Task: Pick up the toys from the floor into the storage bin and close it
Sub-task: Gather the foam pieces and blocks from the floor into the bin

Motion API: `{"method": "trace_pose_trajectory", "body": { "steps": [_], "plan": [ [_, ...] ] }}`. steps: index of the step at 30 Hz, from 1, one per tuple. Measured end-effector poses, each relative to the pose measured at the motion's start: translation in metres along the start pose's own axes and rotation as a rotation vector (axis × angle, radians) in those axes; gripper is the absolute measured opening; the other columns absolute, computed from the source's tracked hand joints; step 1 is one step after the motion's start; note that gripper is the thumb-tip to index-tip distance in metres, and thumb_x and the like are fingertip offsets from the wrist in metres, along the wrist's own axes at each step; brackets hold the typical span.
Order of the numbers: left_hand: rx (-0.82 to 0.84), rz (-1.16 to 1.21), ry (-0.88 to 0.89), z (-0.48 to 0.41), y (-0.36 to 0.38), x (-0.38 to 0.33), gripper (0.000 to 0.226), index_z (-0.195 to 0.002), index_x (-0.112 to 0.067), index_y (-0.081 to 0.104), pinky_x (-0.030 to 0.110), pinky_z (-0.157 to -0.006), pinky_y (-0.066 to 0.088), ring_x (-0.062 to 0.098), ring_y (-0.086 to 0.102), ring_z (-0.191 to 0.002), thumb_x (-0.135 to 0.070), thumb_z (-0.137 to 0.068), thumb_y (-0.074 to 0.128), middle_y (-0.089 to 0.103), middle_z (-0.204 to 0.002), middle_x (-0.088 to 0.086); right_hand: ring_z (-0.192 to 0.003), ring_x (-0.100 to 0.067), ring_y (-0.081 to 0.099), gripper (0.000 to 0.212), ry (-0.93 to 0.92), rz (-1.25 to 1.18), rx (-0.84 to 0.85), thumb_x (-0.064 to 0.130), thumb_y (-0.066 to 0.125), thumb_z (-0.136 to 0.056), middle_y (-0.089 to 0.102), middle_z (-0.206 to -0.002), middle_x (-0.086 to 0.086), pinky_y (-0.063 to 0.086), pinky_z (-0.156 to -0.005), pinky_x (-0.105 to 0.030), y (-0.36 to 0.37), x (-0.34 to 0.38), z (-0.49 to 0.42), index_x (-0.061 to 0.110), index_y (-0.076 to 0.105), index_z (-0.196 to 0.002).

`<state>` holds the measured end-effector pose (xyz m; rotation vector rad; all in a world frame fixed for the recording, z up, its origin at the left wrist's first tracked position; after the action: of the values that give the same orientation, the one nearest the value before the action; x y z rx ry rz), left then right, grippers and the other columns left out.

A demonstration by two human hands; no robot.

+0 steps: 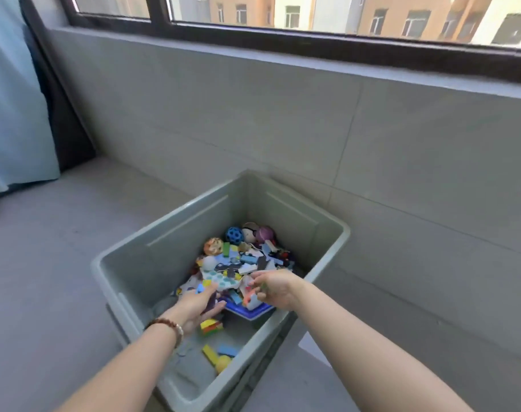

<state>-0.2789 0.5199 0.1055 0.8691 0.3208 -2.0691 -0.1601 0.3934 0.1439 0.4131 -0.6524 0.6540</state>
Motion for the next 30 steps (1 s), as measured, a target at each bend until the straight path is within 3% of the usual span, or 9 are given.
{"method": "trace_pose_trajectory", "body": {
  "steps": [3, 5, 7, 14, 20, 22, 24, 27, 30],
  "plan": [
    [0.004, 0.064, -0.077, -0.016, -0.016, 0.012, 0.015, -0.104, 0.006, 0.049, 0.024, -0.049, 0.057, 0.023, 0.058, -0.083, -0.005, -0.094, 0.052, 0.052, -0.097, 0.017, -0.086, -0.023, 0.056, 0.02, 0.077, -0.042, -0.048, -0.006, 0.038, -0.095, 0.049, -0.095, -0.015, 0.054, -0.071, -0.029, 0.01, -0.01, -0.018, -0.005, 0.054, -0.108],
    [0.024, 0.123, -0.097, -0.026, -0.014, 0.015, 0.02, -0.114, 0.007, 0.047, 0.028, -0.066, 0.059, 0.031, 0.057, -0.107, -0.001, -0.095, 0.048, 0.052, -0.116, 0.022, -0.121, -0.033, 0.049, 0.027, 0.094, -0.069, -0.107, -0.004, 0.037, -0.097, 0.045, -0.125, -0.017, 0.047, -0.099, -0.041, 0.007, -0.011, -0.023, -0.008, 0.048, -0.121],
    [0.046, 0.075, -0.094, -0.03, -0.009, 0.015, 0.028, -0.123, 0.002, 0.047, 0.035, -0.088, 0.051, 0.033, 0.049, -0.123, -0.005, -0.096, 0.048, 0.047, -0.133, 0.02, -0.137, -0.035, 0.034, 0.035, 0.068, -0.052, -0.135, -0.003, 0.031, -0.098, 0.036, -0.146, -0.017, 0.036, -0.109, -0.039, 0.003, -0.01, -0.028, -0.007, 0.04, -0.132],
    [-0.064, -0.338, 0.006, -0.024, -0.016, 0.003, 0.043, -0.14, -0.008, 0.039, 0.041, -0.103, 0.038, 0.027, 0.043, -0.126, -0.023, -0.1, 0.042, 0.043, -0.141, 0.008, -0.131, -0.028, 0.041, 0.038, -0.028, 0.095, -0.133, 0.0, 0.041, -0.094, 0.041, -0.142, -0.012, 0.043, -0.094, -0.035, -0.001, 0.0, -0.021, 0.0, 0.043, -0.132],
    [-0.082, -0.585, 0.282, 0.028, 0.007, -0.032, 0.005, -0.102, -0.022, 0.046, 0.025, -0.064, 0.038, 0.011, 0.047, -0.073, -0.022, -0.099, 0.042, 0.051, -0.09, 0.001, -0.13, -0.022, 0.041, 0.048, -0.252, 0.442, -0.26, 0.02, 0.051, -0.095, 0.04, -0.145, -0.006, 0.039, -0.103, -0.032, -0.043, 0.036, 0.042, 0.012, 0.039, -0.141],
    [-0.085, -0.651, 0.392, 0.047, 0.025, -0.044, 0.013, -0.086, -0.023, 0.044, 0.019, -0.056, 0.03, 0.005, 0.038, -0.062, -0.023, -0.098, 0.043, 0.044, -0.077, -0.004, -0.132, -0.021, 0.04, 0.053, -0.323, 0.57, -0.316, 0.026, 0.052, -0.095, 0.038, -0.147, -0.005, 0.037, -0.1, -0.028, -0.071, 0.045, 0.077, 0.013, 0.036, -0.143],
    [-0.024, -0.71, 0.465, 0.069, 0.054, -0.051, 0.013, -0.089, -0.022, 0.054, 0.021, -0.061, 0.033, 0.009, 0.048, -0.07, -0.025, -0.097, 0.045, 0.052, -0.086, -0.002, -0.133, -0.019, 0.039, 0.056, -0.361, 0.67, -0.383, 0.031, 0.053, -0.094, 0.035, -0.149, -0.004, 0.035, -0.102, -0.027, -0.106, 0.046, 0.117, 0.014, 0.033, -0.144],
    [0.065, -0.799, 0.559, 0.104, 0.106, -0.051, 0.041, -0.132, -0.009, 0.048, 0.024, -0.087, 0.038, 0.023, 0.052, -0.117, -0.03, -0.097, 0.047, 0.051, -0.133, 0.008, -0.138, -0.017, 0.032, 0.061, -0.358, 0.777, -0.499, 0.036, 0.056, -0.092, 0.031, -0.151, -0.001, 0.029, -0.106, -0.026, -0.167, 0.029, 0.179, 0.017, 0.031, -0.145],
    [0.169, -0.871, 0.662, 0.137, 0.173, -0.037, 0.045, -0.131, -0.005, 0.05, 0.028, -0.1, 0.037, 0.023, 0.049, -0.124, -0.031, -0.095, 0.051, 0.052, -0.136, 0.012, -0.141, -0.016, 0.027, 0.068, -0.301, 0.771, -0.62, 0.038, 0.06, -0.089, 0.026, -0.154, 0.001, 0.024, -0.109, -0.025, -0.236, -0.006, 0.243, 0.017, 0.028, -0.146]
  ]
}}
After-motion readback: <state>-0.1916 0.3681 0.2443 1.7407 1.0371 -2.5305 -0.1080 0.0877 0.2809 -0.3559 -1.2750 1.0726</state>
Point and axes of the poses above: each hand's wrist, its own z-axis away from the middle knuckle, its own y-axis out of the palm, x = y × z, the point moved 5 cm from there along -z, towards the middle knuckle
